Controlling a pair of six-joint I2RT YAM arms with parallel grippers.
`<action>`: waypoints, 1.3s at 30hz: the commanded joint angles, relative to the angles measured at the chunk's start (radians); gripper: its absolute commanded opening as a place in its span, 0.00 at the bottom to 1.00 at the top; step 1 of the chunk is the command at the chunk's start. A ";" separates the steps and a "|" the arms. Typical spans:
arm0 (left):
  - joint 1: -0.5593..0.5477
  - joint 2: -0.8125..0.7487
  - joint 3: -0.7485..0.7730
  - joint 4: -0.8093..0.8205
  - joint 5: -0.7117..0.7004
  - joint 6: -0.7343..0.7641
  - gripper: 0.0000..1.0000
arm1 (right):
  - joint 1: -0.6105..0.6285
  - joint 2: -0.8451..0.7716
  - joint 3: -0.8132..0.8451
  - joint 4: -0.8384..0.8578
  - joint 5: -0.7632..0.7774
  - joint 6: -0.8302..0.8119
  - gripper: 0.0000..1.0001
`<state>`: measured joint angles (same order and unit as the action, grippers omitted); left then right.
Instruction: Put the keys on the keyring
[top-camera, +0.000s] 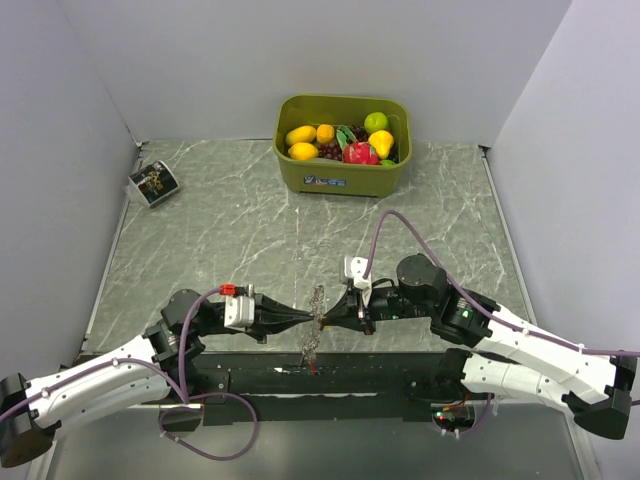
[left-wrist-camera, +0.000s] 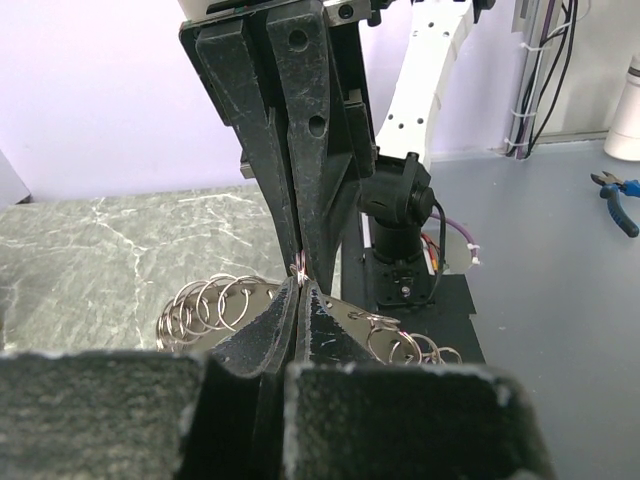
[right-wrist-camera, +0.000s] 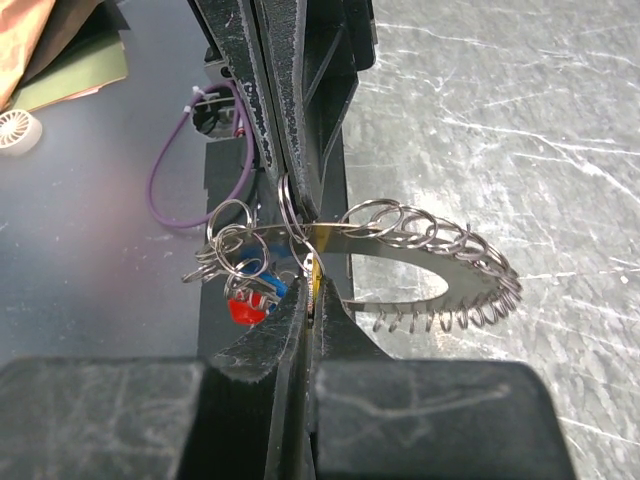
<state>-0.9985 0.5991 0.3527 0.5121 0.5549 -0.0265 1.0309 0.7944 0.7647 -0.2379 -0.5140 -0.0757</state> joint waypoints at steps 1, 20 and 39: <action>-0.003 -0.036 0.009 0.144 0.002 -0.026 0.01 | 0.003 -0.007 -0.007 0.006 0.005 -0.004 0.06; -0.003 -0.053 0.006 0.112 -0.010 -0.018 0.01 | 0.003 -0.130 -0.018 0.006 0.074 -0.009 0.79; -0.003 -0.036 0.037 0.029 -0.018 0.016 0.01 | 0.003 -0.103 -0.008 0.092 0.074 0.008 1.00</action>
<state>-0.9985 0.5663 0.3332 0.4969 0.5507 -0.0330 1.0317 0.6743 0.7475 -0.2180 -0.4454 -0.0719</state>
